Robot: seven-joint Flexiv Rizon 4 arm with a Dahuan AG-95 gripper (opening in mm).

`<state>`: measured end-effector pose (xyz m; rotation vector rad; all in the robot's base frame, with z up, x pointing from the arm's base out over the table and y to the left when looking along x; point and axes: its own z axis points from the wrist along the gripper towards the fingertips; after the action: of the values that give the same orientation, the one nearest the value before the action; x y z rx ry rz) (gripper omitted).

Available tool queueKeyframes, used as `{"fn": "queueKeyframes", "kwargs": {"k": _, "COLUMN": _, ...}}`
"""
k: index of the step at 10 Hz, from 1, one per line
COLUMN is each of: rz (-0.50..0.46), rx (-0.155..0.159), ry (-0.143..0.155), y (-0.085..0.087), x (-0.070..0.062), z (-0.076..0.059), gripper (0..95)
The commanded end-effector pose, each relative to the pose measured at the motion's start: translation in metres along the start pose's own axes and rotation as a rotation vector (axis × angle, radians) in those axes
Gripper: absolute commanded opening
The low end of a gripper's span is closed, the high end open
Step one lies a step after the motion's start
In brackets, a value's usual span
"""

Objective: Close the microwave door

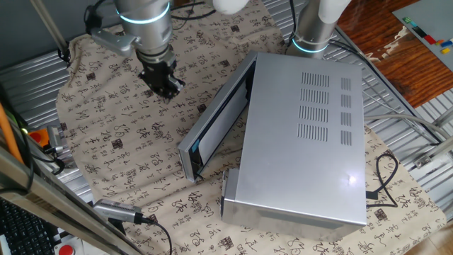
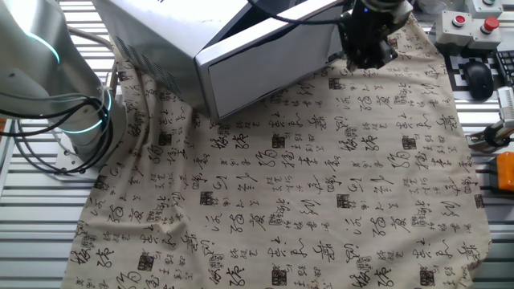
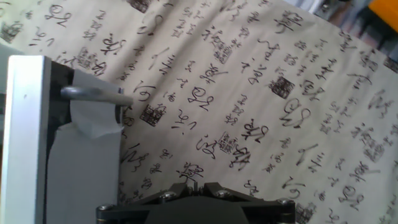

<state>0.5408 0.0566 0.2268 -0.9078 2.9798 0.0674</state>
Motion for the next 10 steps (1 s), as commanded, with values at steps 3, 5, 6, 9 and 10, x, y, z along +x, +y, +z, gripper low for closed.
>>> {"fn": "queueKeyframes", "kwargs": {"k": 3, "rz": 0.018, "rx": -0.013, "ry": 0.001, "y": 0.022, "x": -0.023, "z": -0.003, "gripper": 0.0}}
{"fn": "queueKeyframes", "kwargs": {"k": 5, "rz": 0.042, "rx": -0.013, "ry": 0.005, "y": 0.034, "x": -0.031, "z": -0.008, "gripper": 0.0}}
{"fn": "queueKeyframes", "kwargs": {"k": 6, "rz": 0.078, "rx": -0.017, "ry": 0.005, "y": 0.046, "x": -0.033, "z": -0.010, "gripper": 0.0}}
{"fn": "queueKeyframes", "kwargs": {"k": 9, "rz": 0.135, "rx": -0.015, "ry": 0.006, "y": 0.073, "x": -0.035, "z": -0.010, "gripper": 0.0}}
{"fn": "queueKeyframes", "kwargs": {"k": 10, "rz": 0.155, "rx": -0.016, "ry": 0.005, "y": 0.078, "x": -0.036, "z": -0.009, "gripper": 0.0}}
